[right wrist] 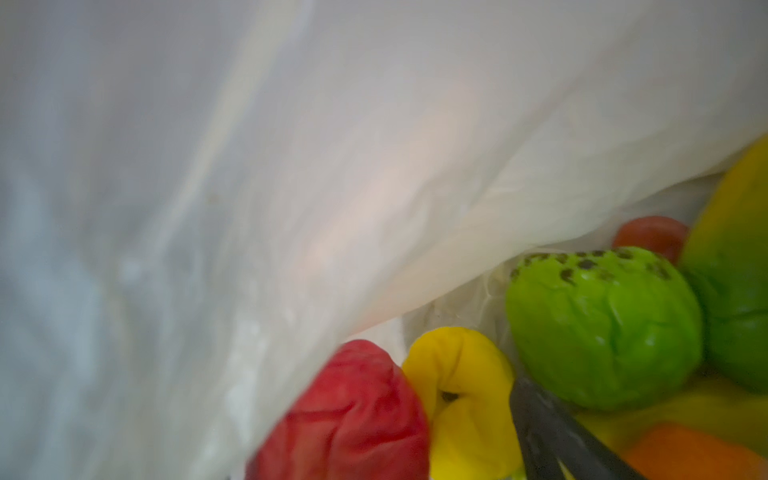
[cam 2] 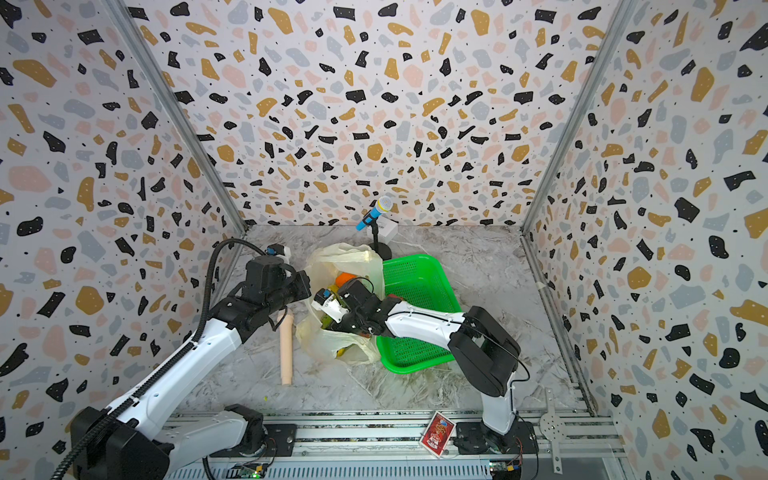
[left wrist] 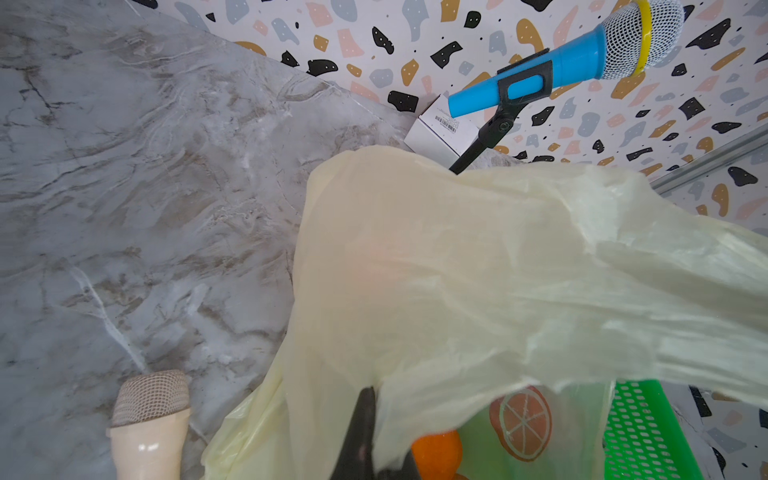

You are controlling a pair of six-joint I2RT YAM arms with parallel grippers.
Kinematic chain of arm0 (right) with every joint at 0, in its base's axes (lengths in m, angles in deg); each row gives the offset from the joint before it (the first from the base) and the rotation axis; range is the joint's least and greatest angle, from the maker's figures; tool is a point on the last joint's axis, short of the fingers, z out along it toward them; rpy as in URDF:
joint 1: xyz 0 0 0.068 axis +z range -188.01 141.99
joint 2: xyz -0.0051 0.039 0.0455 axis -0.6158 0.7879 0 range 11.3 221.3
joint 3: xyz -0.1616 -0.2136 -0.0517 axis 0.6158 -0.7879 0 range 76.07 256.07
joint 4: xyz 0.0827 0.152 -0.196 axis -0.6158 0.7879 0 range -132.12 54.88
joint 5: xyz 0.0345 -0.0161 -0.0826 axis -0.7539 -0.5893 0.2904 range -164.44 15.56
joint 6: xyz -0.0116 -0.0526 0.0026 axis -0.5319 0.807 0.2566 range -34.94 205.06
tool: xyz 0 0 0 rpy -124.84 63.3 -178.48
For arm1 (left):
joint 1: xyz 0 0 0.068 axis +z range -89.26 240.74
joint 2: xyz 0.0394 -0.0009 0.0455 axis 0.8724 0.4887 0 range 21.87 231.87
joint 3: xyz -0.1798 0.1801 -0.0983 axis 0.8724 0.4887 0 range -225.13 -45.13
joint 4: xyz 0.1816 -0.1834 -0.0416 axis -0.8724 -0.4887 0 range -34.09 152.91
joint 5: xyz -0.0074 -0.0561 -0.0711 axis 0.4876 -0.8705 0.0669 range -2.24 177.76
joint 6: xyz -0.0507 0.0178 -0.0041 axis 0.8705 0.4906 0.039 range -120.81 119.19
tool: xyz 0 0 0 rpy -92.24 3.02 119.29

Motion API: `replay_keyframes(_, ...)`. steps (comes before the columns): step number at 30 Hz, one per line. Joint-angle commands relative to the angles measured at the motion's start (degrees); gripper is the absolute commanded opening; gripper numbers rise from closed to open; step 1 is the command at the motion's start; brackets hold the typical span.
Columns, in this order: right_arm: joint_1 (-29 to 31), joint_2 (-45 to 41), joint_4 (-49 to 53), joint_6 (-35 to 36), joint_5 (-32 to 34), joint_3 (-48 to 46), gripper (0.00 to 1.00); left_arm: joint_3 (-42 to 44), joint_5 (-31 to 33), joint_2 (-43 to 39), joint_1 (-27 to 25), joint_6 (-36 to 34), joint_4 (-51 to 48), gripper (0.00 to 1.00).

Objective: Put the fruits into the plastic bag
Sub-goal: 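Carry the red apple into the bag and release it, then return the right gripper to the basket and grasp the pink dragon fruit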

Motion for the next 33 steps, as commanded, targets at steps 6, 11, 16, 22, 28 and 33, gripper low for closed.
replay_keyframes(6, -0.68, -16.18, -0.62, 1.27, 22.11, -6.7, 0.99, -0.69, 2.52, 0.12, -0.29, -0.61, 0.11, 0.0)
replay_keyframes(11, -3.9, -25.48, -2.2, -1.93, 30.13, -13.1, 1.0, -0.51, 2.86, 0.21, -0.34, -0.52, 0.11, 0.0)
replay_keyframes(16, -10.19, -36.17, -5.4, -7.69, 29.79, -21.58, 1.0, -0.43, 2.97, 0.42, -0.34, -0.59, 0.38, 0.0)
replay_keyframes(22, -18.25, -41.15, -4.47, -13.6, 28.7, -28.55, 1.0, -0.43, 2.36, 1.17, -0.3, -0.21, 0.8, 0.0)
replay_keyframes(28, -21.8, -33.74, 1.27, -9.82, 23.4, -26.05, 0.99, -0.45, 2.22, 1.22, -0.34, -0.17, 0.75, 0.0)
replay_keyframes(33, -21.67, -25.78, 6.19, -4.12, 19.11, -21.73, 0.99, -0.21, 2.46, 1.25, -0.37, -0.18, 0.75, 0.0)
